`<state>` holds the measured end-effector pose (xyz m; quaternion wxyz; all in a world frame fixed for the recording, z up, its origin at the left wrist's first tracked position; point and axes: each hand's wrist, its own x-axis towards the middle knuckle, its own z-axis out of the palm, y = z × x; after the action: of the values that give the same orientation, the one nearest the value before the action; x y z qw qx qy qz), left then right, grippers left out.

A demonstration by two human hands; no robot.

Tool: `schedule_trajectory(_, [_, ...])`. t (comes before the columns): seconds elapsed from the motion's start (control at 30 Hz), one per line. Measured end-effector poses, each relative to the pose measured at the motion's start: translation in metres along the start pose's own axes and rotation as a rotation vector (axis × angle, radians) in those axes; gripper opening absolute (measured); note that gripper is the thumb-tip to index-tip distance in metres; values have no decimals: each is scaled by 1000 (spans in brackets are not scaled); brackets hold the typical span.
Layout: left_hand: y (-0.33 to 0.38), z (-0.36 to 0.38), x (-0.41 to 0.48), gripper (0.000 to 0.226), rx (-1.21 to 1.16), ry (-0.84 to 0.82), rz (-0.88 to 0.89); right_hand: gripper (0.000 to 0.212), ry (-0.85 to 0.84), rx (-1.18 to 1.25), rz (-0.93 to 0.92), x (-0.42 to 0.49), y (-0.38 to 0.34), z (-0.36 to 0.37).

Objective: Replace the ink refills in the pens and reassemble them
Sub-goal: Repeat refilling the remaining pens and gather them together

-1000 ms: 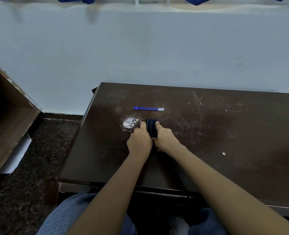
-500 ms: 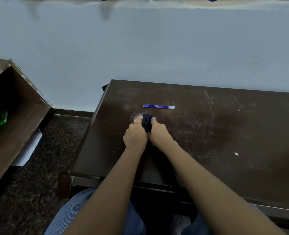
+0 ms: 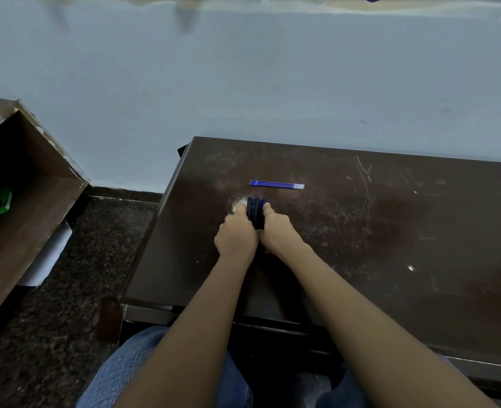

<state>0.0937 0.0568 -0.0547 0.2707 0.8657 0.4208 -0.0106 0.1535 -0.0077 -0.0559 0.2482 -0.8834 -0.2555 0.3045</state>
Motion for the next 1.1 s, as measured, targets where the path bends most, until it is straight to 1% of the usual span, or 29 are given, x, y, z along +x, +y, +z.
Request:
schedule_trajectory(0.23, [1, -1, 0, 31, 2, 18, 1, 74, -5, 9, 5, 0, -1, -1])
schedule_trajectory(0.33, [2, 0, -1, 33, 7, 51, -10, 68, 28, 29, -14, -3, -1, -5])
schedule_trajectory(0.4, [5, -1, 0, 35, 1, 94, -26, 58, 115, 35, -20, -3, 2, -12])
schedule_trajectory(0.47, [10, -2, 0, 35, -18, 155, -16, 48, 243, -7, -28, 0, 7, -19])
schedule_trajectory(0.57, [20, -5, 3, 29, -107, 216, 24, 43, 406, -110, -37, 10, 19, -35])
schedule_trajectory(0.63, [27, -7, 5, 23, -192, 235, 48, 40, 451, -149, -62, 21, 24, -45])
schedule_trajectory(0.67, [31, -7, 6, 21, -236, 232, 50, 39, 448, -168, -74, 27, 26, -49])
schedule_trajectory(0.73, [36, -6, 9, 22, -334, 194, 34, 38, 413, -228, -96, 39, 27, -55])
schedule_trajectory(0.83, [41, 2, 15, 26, -482, 87, -7, 40, 352, -349, -136, 54, 24, -64])
schedule_trajectory(0.9, [43, 10, 20, 29, -549, 37, -40, 40, 306, -381, -145, 61, 22, -68])
schedule_trajectory(1.0, [46, 17, 22, 37, -600, -50, -78, 37, 258, -433, -136, 65, 21, -69])
schedule_trajectory(1.1, [49, 21, 22, 45, -606, -130, -89, 32, 266, -470, -127, 62, 21, -68])
